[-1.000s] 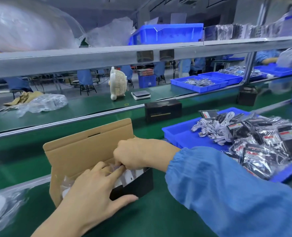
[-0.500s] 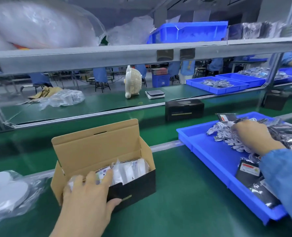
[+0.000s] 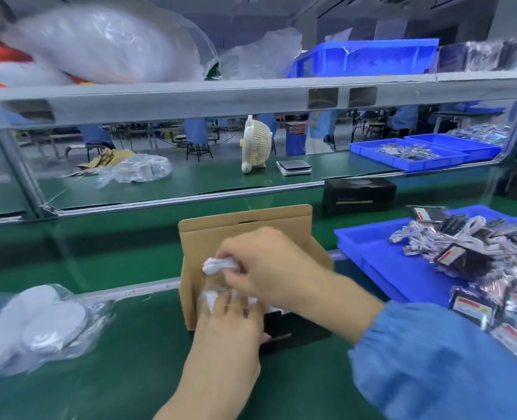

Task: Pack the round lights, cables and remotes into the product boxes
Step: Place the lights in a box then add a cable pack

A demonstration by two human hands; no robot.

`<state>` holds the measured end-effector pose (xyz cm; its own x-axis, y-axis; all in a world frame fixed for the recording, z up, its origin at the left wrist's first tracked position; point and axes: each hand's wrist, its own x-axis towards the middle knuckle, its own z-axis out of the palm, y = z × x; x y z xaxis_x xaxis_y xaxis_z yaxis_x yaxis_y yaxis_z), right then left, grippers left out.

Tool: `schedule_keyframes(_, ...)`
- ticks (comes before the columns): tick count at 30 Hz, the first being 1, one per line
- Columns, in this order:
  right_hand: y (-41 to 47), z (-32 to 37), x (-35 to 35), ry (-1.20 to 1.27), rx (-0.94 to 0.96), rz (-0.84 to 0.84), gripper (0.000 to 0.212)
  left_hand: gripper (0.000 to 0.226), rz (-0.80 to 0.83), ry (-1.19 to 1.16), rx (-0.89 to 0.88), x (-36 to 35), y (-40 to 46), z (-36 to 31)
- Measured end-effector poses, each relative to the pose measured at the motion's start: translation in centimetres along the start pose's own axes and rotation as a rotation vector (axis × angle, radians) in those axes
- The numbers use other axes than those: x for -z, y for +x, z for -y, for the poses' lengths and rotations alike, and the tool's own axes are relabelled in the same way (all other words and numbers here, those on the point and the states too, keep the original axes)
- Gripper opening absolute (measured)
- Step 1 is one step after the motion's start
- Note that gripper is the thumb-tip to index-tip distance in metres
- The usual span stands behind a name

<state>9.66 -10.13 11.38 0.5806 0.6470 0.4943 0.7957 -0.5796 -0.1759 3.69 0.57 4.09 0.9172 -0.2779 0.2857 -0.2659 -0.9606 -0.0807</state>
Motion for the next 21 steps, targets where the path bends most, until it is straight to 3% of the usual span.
schedule_keyframes(4,2.1,1.0,-2.8,-0.098,0.051,0.104,0.017,0.041,-0.081,0.114,-0.079,-0.1,-0.6,0.2)
schedule_keyframes(6,2.2,0.6,-2.6,-0.121,0.079,0.169,0.021,0.023,-0.182,0.149,-0.109,0.0,-1.2,0.5)
schedule_keyframes(10,1.9,0.8,-3.2,-0.120,0.165,0.360,0.031,0.066,-0.354,0.097,-0.278,0.4,-2.7,1.1)
schedule_keyframes(12,1.2,1.0,-3.7,-0.046,0.168,0.383,0.040,0.060,-0.490,-0.065,-0.283,1.4,-3.7,2.1)
schedule_keyframes(16,-1.1,0.3,-3.9,0.043,0.196,0.395,0.025,0.034,-0.848,-0.457,-0.119,2.8,-5.0,5.7)
schedule_keyframes(18,-2.5,-0.1,-2.6,0.212,0.142,0.240,0.019,0.034,-0.823,-0.760,0.161,2.3,-3.7,7.9)
schedule_keyframes(20,-4.0,-2.1,-0.3,0.362,0.042,-0.283,0.012,0.031,-0.556,-1.156,0.497,1.2,-1.2,9.4)
schedule_keyframes(21,-4.9,-3.7,0.7,0.360,-0.031,-0.567,0.016,0.030,-0.366,-1.292,0.566,0.6,-0.1,9.9)
